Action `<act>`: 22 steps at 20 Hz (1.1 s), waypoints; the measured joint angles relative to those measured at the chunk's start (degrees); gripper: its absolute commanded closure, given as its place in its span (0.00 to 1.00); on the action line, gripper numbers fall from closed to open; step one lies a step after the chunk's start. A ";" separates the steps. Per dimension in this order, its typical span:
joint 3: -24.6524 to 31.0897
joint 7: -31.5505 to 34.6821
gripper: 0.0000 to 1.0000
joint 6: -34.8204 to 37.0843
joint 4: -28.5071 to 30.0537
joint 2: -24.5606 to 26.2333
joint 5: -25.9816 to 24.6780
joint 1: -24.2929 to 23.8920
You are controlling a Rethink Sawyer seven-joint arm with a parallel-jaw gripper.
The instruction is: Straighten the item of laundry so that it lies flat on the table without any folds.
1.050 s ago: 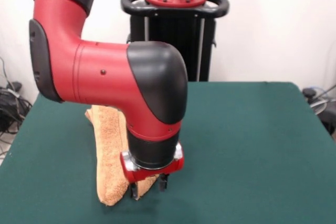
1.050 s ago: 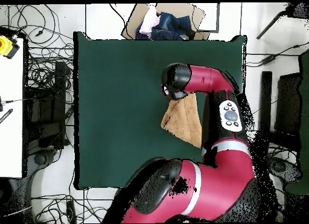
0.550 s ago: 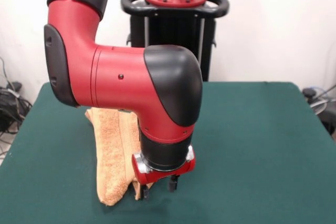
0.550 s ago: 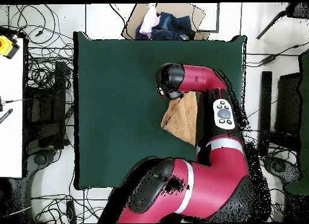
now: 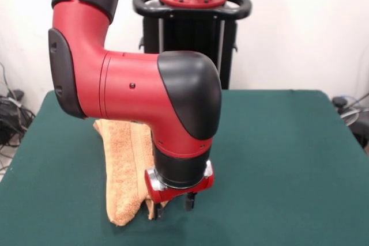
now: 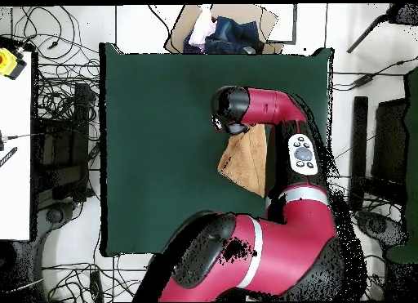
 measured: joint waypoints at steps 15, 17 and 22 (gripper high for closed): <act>0.00 0.00 0.00 0.00 0.00 0.04 0.01 0.00; 0.00 0.00 0.00 -0.12 0.00 0.05 0.05 0.00; 0.00 0.00 0.00 -2.88 0.01 0.13 0.20 -0.01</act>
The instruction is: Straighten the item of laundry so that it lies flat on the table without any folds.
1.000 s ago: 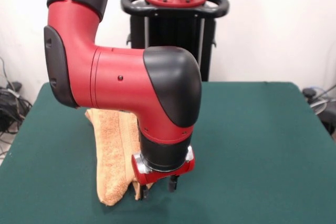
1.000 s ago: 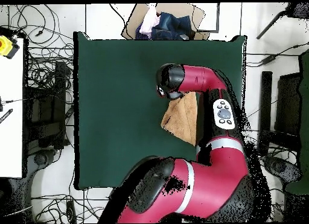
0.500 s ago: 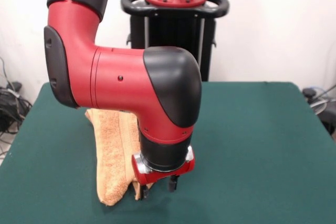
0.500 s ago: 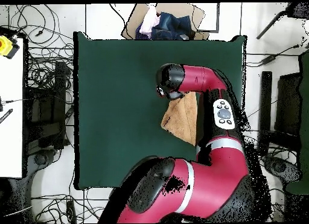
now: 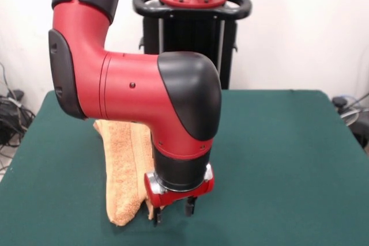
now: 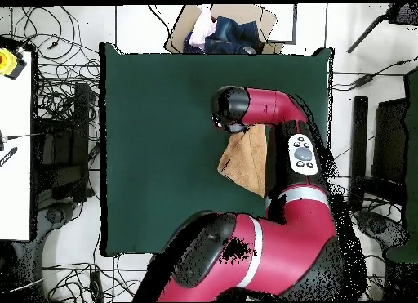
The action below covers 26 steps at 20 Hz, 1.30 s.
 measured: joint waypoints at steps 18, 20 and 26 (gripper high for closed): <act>-0.02 0.00 0.00 -2.94 0.01 -0.74 0.21 -0.64; -0.12 0.00 0.00 -2.94 0.01 -1.04 0.20 -0.71; -2.24 0.00 0.00 -1.11 0.01 -1.77 0.15 -0.14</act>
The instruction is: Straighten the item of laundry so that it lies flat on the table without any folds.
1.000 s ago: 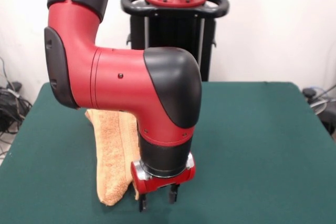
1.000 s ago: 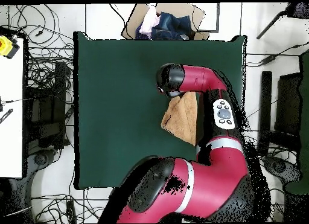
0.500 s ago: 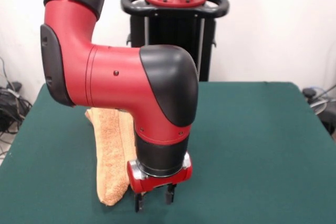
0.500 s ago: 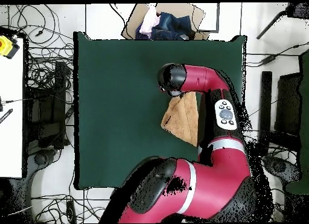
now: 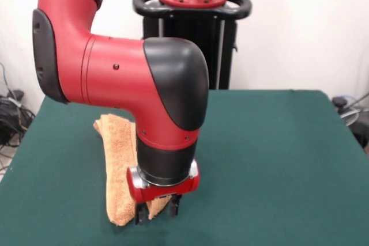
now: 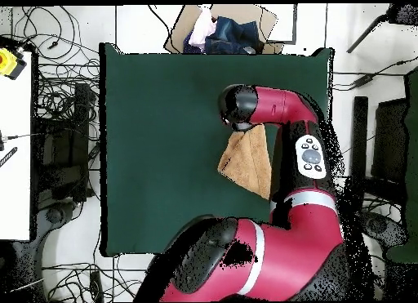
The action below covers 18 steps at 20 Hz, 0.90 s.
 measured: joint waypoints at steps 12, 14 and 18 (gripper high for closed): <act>-5.35 0.00 0.00 8.73 -2.68 -0.50 -4.78 3.23; -5.76 0.00 0.00 9.39 -3.35 -0.49 -5.45 3.66; -6.06 0.00 0.00 9.87 -4.47 -0.48 -5.75 4.05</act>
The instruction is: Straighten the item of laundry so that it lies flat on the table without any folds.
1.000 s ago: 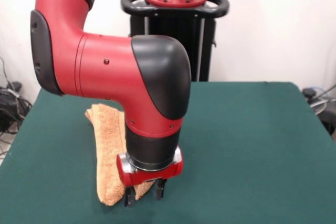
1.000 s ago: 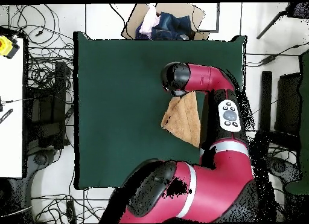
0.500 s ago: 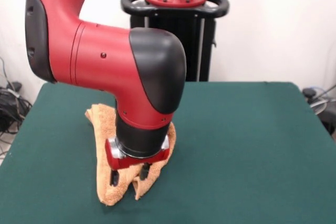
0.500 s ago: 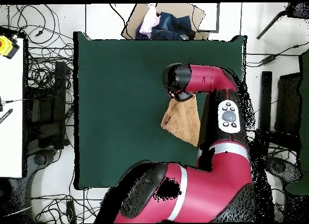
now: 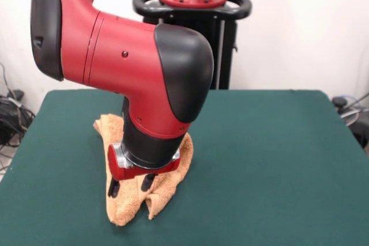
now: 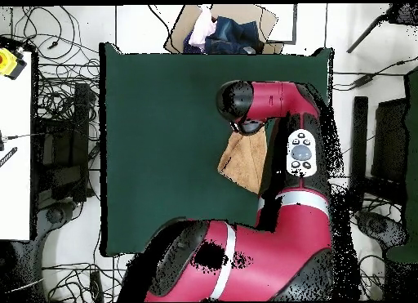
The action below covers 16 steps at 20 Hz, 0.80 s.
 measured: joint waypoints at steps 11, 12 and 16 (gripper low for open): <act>-0.02 0.00 0.00 0.00 -1.84 0.22 0.00 0.04; -0.02 0.00 0.00 0.00 -1.83 0.22 0.00 0.04; -0.02 0.00 0.00 -0.24 -1.83 0.23 -0.01 -0.05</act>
